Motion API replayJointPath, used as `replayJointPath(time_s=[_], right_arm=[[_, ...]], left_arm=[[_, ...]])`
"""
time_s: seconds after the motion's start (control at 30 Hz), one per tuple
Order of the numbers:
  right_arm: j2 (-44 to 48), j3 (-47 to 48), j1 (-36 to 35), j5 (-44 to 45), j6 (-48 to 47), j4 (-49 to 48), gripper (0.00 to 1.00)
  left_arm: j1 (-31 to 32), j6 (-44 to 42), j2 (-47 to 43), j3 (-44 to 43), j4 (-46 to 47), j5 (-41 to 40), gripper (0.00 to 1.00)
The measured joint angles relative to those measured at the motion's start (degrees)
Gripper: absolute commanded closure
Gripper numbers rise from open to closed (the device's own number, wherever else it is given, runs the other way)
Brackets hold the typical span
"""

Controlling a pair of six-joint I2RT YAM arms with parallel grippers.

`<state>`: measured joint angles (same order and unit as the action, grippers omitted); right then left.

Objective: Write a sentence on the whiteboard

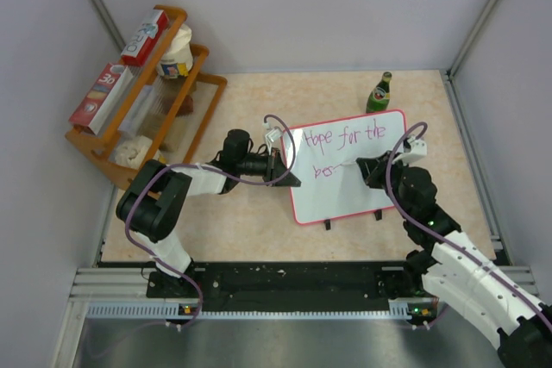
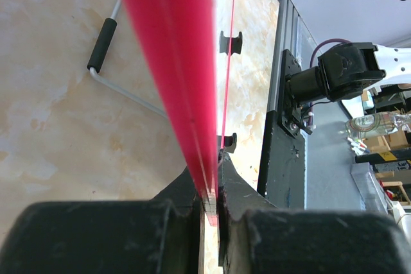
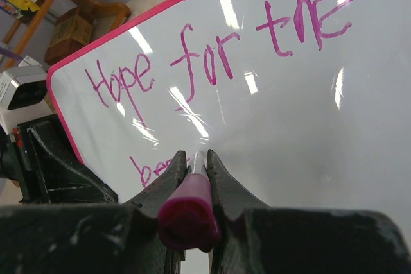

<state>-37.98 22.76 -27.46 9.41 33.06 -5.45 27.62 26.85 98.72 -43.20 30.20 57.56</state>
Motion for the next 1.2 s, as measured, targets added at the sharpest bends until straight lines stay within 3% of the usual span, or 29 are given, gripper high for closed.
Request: replayJointPath(time_s=[1.2], right_arm=[[-3.32,2.08,0.26,-2.71,1.68,-2.29,1.0]], left_arm=[[0.0,-0.04,0.0,0.0,0.0,0.02,1.0]])
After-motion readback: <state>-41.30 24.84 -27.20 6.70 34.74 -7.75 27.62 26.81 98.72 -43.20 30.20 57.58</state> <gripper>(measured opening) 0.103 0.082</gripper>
